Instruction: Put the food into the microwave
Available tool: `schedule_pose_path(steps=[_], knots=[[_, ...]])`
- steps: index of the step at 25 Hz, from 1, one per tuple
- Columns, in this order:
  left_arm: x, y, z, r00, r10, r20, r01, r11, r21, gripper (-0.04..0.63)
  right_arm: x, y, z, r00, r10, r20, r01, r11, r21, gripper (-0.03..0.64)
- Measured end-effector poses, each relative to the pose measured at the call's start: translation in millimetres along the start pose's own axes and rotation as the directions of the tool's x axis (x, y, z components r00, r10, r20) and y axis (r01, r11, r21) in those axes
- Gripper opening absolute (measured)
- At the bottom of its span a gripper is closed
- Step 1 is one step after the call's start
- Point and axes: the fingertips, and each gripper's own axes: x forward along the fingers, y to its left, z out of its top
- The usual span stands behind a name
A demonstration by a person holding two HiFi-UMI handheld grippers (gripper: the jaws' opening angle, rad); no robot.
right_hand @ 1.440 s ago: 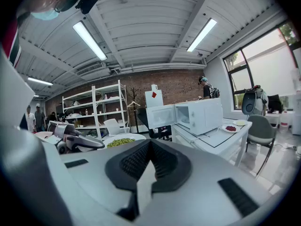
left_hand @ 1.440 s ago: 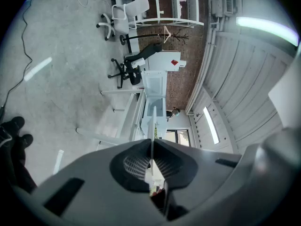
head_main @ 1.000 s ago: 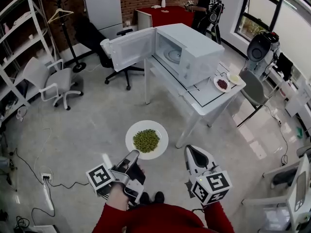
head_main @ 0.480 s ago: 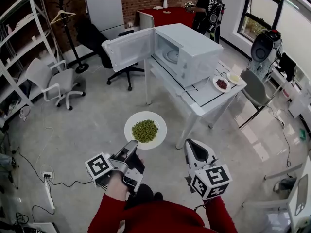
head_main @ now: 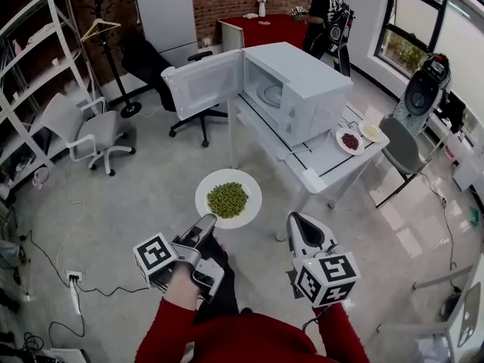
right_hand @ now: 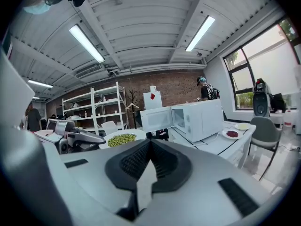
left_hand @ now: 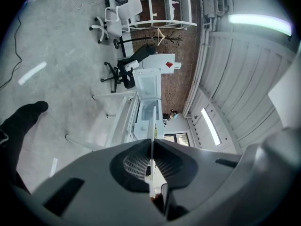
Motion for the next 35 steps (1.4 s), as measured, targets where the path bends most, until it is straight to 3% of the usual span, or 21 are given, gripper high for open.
schedule_pose_path(steps=[8, 25, 30, 35], knots=[[44, 4, 41, 1.0, 0.004, -0.031, -0.004, 1.0, -0.013, 0.025, 55, -4, 9, 1.0, -0.021, -0.02, 0.021, 1.0, 0.011, 0.015], [198, -14, 199, 0.986, 0.013, -0.169, -0.02, 0.999, -0.04, 0.025, 270, -16, 70, 0.988, -0.119, -0.101, 0.123, 0.992, 0.036, 0.014], [233, -9, 226, 0.975, 0.043, -0.218, -0.046, 0.999, -0.012, 0.025, 310, -29, 77, 0.978, -0.166, -0.128, 0.173, 0.984, 0.039, 0.014], [271, -10, 229, 0.969, 0.003, -0.247, -0.014, 0.999, -0.043, 0.025, 331, -53, 77, 0.964, -0.21, -0.164, 0.217, 0.976, 0.027, 0.014]])
